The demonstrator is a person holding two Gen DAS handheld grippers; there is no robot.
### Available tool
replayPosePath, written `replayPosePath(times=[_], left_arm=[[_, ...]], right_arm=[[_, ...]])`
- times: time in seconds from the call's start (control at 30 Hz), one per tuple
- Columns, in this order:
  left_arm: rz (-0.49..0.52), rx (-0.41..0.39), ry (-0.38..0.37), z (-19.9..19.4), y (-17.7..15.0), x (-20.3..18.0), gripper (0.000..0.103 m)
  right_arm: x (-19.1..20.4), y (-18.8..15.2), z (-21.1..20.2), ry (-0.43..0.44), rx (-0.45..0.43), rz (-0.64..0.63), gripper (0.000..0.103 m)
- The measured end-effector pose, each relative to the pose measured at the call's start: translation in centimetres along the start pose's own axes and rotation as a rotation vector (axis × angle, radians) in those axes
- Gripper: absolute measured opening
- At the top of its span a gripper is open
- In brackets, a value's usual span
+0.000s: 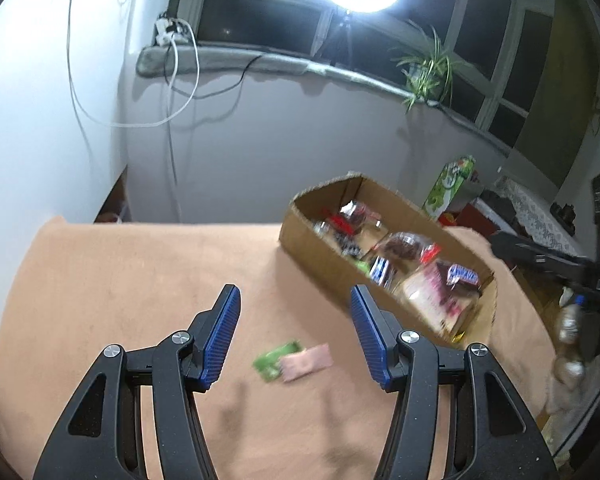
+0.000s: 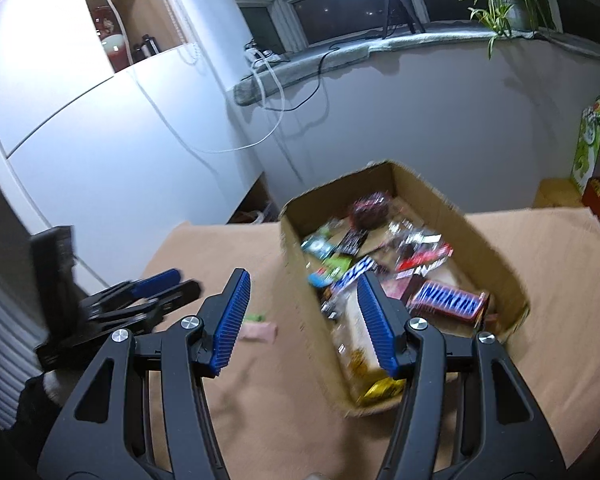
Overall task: Organize snacks
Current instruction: 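Move both tools back toward the remaining pink and green wrappers, then lower the left tool over the green packet while the right tool approaches the pink wrapper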
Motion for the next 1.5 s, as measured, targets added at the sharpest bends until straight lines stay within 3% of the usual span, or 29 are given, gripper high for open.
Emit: replayPosePath(times=[0.2,0.27,0.33,0.43,0.93,1.1,1.37,1.5], left_arm=[[0.028,0.059,-0.028,1.0,-2.0,-0.1,0.053],[0.031,0.074,-0.040,1.5,-2.3,0.0,0.038],[0.022,0.101,-0.054,2.3,-2.6,0.1,0.031],[0.002,0.147,-0.071,3.6,-3.1,0.5,0.022],[-0.020,0.258,-0.120,6.3,-4.5,1.0,0.017],[0.011,0.273,-0.155,5.8,-5.2,0.2,0.017],[0.091,0.245,-0.143,3.9,-7.1,-1.5,0.017],[0.079,0.265,-0.168,3.4,-7.5,-1.6,0.017]], right_arm=[[0.7,-3.4,-1.5,0.015,0.026,0.002,0.057],[0.7,-4.6,-1.8,0.011,0.035,0.016,0.048],[0.6,-5.8,-2.0,0.022,0.053,0.035,0.040],[0.5,-7.2,-2.0,0.024,0.078,0.048,0.040],[1.1,-9.6,-1.3,0.026,0.128,0.056,0.040],[1.1,-9.8,-1.1,0.026,0.133,0.068,0.040],[1.1,-10.2,-0.4,0.029,0.152,0.063,0.040],[1.3,-10.5,0.6,0.043,0.168,0.062,0.040]])
Point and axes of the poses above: each gripper's, at about its wrist camera, not at the fingertips, and z roughly the way its jaws point, x to its left, y to its top, the point moved 1 cm from there along z, roughly the way its jaws point, and after that the axes turned 12 degrees about -x, right-handed, at the moved point
